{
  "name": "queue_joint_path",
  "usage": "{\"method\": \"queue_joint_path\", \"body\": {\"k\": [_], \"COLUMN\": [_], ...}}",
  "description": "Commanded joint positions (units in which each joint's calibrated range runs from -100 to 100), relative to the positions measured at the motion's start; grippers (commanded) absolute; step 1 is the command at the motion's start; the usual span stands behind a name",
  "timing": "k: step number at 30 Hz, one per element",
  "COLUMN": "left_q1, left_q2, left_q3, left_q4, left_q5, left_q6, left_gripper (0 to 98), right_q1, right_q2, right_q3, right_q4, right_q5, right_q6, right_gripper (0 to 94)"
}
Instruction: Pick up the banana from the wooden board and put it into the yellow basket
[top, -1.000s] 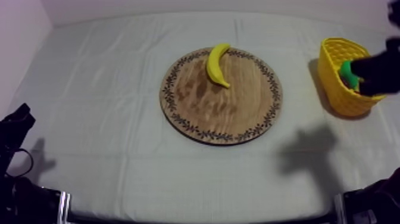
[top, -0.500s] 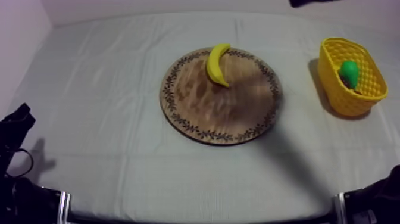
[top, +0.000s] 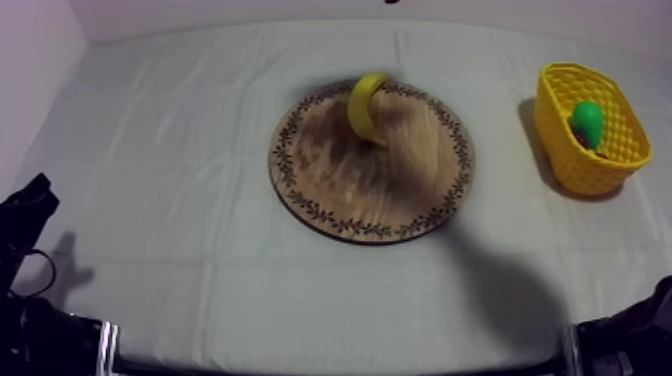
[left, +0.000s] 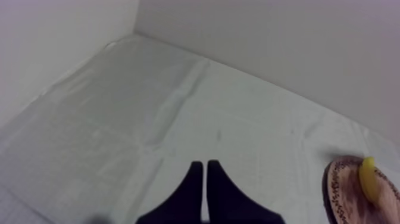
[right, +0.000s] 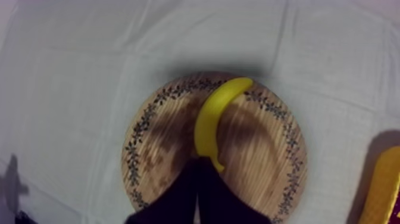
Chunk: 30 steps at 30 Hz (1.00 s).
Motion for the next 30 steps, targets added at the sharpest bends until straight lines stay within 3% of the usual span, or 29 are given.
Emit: {"method": "queue_joint_path", "body": {"k": [1, 4, 9, 14, 20, 30], "left_q1": [0.0, 0.0, 0.0, 0.0, 0.0, 0.0], "left_q2": [0.0, 0.0, 0.0, 0.0, 0.0, 0.0], "left_q3": [0.0, 0.0, 0.0, 0.0, 0.0, 0.0], "left_q4": [0.06, 0.06, 0.06, 0.06, 0.06, 0.06], "left_q5": [0.0, 0.0, 0.0, 0.0, 0.0, 0.0], "left_q6": [0.0, 0.0, 0.0, 0.0, 0.0, 0.0], "left_gripper": [0.1, 0.1, 0.1, 0.1, 0.1, 0.1], "right_q1": [0.4, 0.8, 1.1, 1.2, 1.2, 1.1], "right_q2": [2.8, 3.9, 4.5, 4.5, 5.3, 12.3], "right_q3": [-2.5, -3.3, -3.3, -2.8, -0.9, 3.2], "right_q4": [-0.2, -0.5, -1.6, -2.2, -2.8, -3.2], "right_q5": [0.9, 2.7, 5.4, 6.9, 7.0, 3.0], "right_q6": [-0.4, -1.2, -1.3, -2.2, -3.0, -3.3], "right_gripper": [3.4, 18.0, 56.5, 79.0, 87.7, 88.6]}}
